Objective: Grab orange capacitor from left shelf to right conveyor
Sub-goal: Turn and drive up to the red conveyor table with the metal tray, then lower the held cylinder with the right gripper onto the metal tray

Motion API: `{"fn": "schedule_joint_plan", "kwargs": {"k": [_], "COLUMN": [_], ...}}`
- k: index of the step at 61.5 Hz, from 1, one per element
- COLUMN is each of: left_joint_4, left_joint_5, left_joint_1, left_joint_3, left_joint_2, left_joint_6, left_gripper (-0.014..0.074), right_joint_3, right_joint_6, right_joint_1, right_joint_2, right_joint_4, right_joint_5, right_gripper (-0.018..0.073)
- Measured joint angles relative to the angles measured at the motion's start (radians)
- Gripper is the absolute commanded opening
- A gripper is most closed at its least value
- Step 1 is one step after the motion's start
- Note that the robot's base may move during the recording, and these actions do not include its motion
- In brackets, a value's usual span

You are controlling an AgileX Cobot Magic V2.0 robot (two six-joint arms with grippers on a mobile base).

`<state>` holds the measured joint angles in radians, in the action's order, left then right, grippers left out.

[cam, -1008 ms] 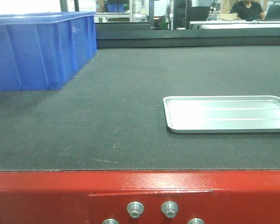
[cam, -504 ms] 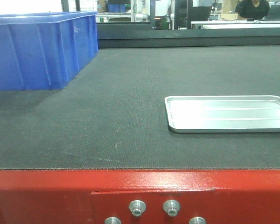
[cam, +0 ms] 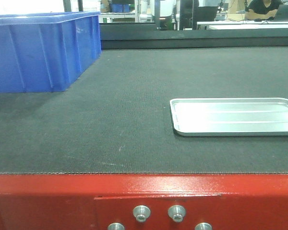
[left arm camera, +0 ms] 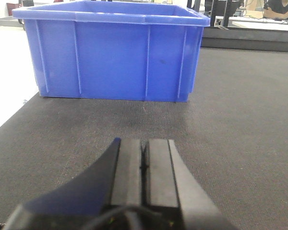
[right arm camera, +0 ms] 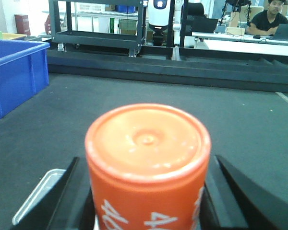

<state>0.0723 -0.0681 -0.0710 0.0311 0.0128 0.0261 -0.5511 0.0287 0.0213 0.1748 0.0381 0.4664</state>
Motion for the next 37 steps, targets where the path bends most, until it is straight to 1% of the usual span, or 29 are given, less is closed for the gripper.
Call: {"fn": "schedule_joint_plan", "kwargs": {"k": [9, 19, 24, 30, 37], "left_joint_4": [0.000, 0.000, 0.000, 0.000, 0.000], "left_joint_5": [0.000, 0.000, 0.000, 0.000, 0.000], "left_joint_1": [0.000, 0.000, 0.000, 0.000, 0.000], "left_joint_3": [0.000, 0.000, 0.000, 0.000, 0.000], "left_joint_2": [0.000, 0.000, 0.000, 0.000, 0.000], "left_joint_6": [0.000, 0.000, 0.000, 0.000, 0.000], "left_gripper": [-0.0127, -0.0127, -0.0127, -0.0127, -0.0127], "right_joint_3": [0.000, 0.002, 0.011, 0.035, 0.087], "right_joint_6": [0.000, 0.000, 0.000, 0.000, 0.000], "right_joint_1": [0.000, 0.011, 0.049, 0.113, 0.174], "right_joint_2": [0.162, 0.397, 0.521, 0.645, 0.788], "right_joint_4": [0.015, 0.043, 0.045, 0.045, 0.025], "right_joint_5": [-0.087, -0.249, -0.341, -0.460, -0.657], "right_gripper": [0.0070, 0.0070, 0.0070, 0.0070, 0.0070]}}
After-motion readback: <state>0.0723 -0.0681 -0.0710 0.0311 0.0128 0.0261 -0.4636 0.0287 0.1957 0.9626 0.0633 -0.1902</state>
